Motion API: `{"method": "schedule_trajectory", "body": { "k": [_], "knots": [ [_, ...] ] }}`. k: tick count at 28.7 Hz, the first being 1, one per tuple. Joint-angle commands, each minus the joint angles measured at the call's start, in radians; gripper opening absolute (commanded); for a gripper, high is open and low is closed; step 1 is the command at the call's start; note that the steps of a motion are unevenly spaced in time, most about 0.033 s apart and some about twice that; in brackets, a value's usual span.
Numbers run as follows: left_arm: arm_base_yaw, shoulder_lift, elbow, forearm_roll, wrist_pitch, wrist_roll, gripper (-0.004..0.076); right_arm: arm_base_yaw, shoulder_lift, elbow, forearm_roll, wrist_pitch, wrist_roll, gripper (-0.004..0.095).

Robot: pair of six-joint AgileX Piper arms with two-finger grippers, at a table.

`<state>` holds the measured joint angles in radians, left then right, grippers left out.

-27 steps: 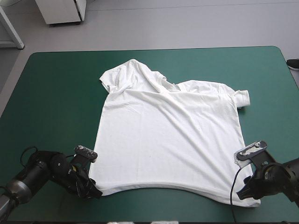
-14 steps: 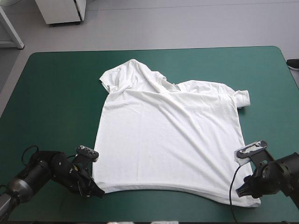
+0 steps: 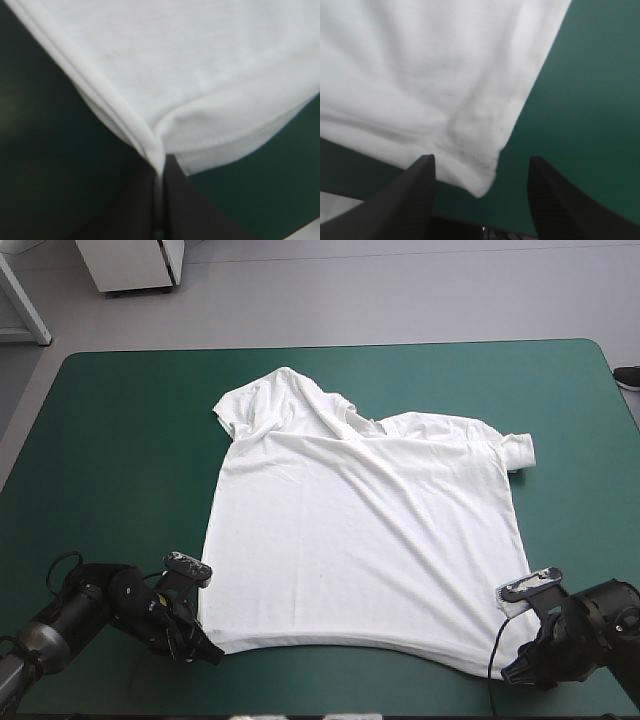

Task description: Fold the cloth

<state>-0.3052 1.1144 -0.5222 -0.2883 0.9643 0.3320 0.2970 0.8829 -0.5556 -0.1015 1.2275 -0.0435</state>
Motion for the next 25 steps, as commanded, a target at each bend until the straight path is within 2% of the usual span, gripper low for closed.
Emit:
{"method": "schedule_trajectory", "body": {
  "k": [1, 11, 20, 22, 25],
  "knots": [
    [-0.007, -0.004, -0.015, -0.037, 0.0, -0.001, -0.0008, -0.002, -0.001, -0.009, -0.006, 0.022, 0.0, 0.0502],
    [-0.007, -0.006, -0.015, -0.046, 0.004, 0.001, -0.0009, -0.002, 0.068, -0.009, 0.0, 0.01, 0.0, 0.0486],
    [-0.007, -0.006, -0.015, -0.046, 0.009, 0.008, -0.0009, -0.002, 0.174, -0.007, 0.082, -0.051, 0.004, 0.0458],
    [-0.007, -0.006, -0.015, -0.052, 0.011, 0.013, -0.0009, -0.002, 0.189, -0.007, 0.094, -0.051, 0.007, 0.0428],
    [-0.007, -0.006, -0.015, -0.057, 0.018, 0.03, -0.0009, -0.002, 0.204, -0.007, 0.11, -0.051, 0.007, 0.0312]
  ]
}}
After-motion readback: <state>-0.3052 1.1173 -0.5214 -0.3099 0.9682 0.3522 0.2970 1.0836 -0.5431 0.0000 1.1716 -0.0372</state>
